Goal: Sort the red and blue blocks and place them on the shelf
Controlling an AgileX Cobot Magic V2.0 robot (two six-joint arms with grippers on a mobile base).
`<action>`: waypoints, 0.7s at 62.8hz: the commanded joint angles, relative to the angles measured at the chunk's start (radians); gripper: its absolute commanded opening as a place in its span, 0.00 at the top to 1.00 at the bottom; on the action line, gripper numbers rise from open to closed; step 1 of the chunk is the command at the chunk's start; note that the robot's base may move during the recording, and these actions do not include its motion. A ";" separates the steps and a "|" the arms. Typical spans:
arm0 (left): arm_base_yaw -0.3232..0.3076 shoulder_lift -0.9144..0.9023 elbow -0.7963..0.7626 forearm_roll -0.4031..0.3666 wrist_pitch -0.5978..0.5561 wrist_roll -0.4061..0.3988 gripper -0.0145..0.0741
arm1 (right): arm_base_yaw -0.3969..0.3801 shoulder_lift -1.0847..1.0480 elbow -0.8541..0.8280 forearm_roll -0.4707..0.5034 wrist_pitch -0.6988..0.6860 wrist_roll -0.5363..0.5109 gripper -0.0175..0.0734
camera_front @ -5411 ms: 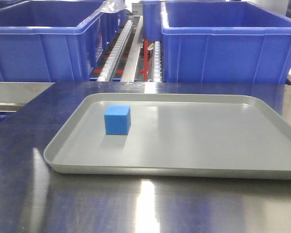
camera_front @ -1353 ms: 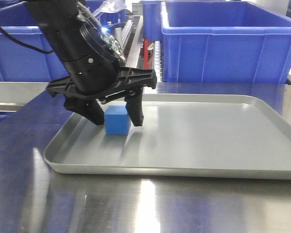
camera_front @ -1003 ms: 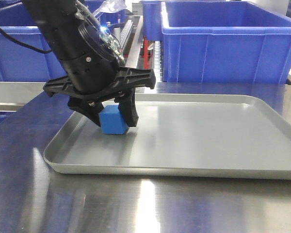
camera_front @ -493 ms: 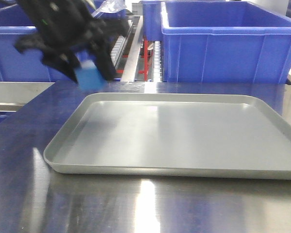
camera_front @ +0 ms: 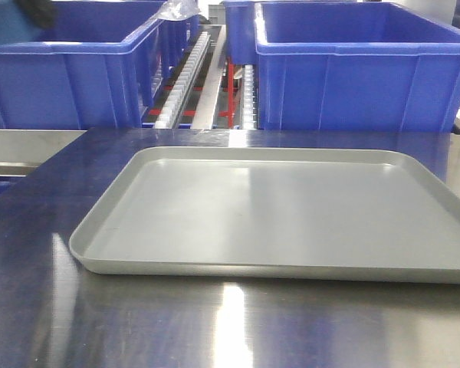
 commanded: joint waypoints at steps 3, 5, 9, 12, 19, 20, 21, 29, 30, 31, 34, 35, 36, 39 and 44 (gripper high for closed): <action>0.032 -0.121 0.055 0.004 -0.099 -0.009 0.70 | -0.007 0.002 -0.029 -0.009 -0.077 -0.008 0.75; 0.041 -0.143 0.077 0.004 -0.112 -0.009 0.70 | -0.007 0.002 -0.029 -0.009 -0.077 -0.008 0.75; 0.062 -0.199 0.131 0.004 -0.142 -0.009 0.70 | -0.007 0.002 -0.029 -0.009 -0.077 -0.008 0.75; 0.076 -0.238 0.168 0.004 -0.155 -0.009 0.70 | -0.007 0.002 -0.029 -0.009 -0.077 -0.008 0.75; 0.108 -0.318 0.241 0.004 -0.172 -0.009 0.70 | -0.007 0.002 -0.029 -0.009 -0.077 -0.008 0.75; 0.112 -0.333 0.250 0.004 -0.174 -0.009 0.70 | -0.007 0.002 -0.029 -0.009 -0.077 -0.008 0.75; 0.115 -0.344 0.265 0.004 -0.173 -0.009 0.70 | -0.007 0.002 -0.029 -0.009 -0.077 -0.008 0.75; 0.146 -0.429 0.341 0.004 -0.176 -0.009 0.70 | -0.007 0.002 -0.029 -0.009 -0.077 -0.008 0.75; 0.148 -0.442 0.354 0.004 -0.176 -0.009 0.70 | -0.007 0.002 -0.029 -0.009 -0.077 -0.008 0.75; 0.151 -0.451 0.363 0.004 -0.176 -0.009 0.70 | -0.007 0.002 -0.029 -0.009 -0.077 -0.008 0.75; 0.163 -0.482 0.389 0.004 -0.176 -0.009 0.70 | -0.007 0.002 -0.029 -0.009 -0.077 -0.008 0.75; 0.166 -0.491 0.396 0.004 -0.176 -0.009 0.70 | -0.007 0.002 -0.029 -0.009 -0.077 -0.008 0.75; 0.169 -0.500 0.404 0.004 -0.176 -0.009 0.70 | -0.007 0.002 -0.029 -0.009 -0.077 -0.008 0.75; 0.176 -0.531 0.427 0.004 -0.176 -0.009 0.70 | -0.007 0.002 -0.029 -0.009 -0.077 -0.008 0.75; 0.191 -0.576 0.457 0.004 -0.176 -0.009 0.70 | -0.007 0.002 -0.029 -0.009 -0.077 -0.008 0.75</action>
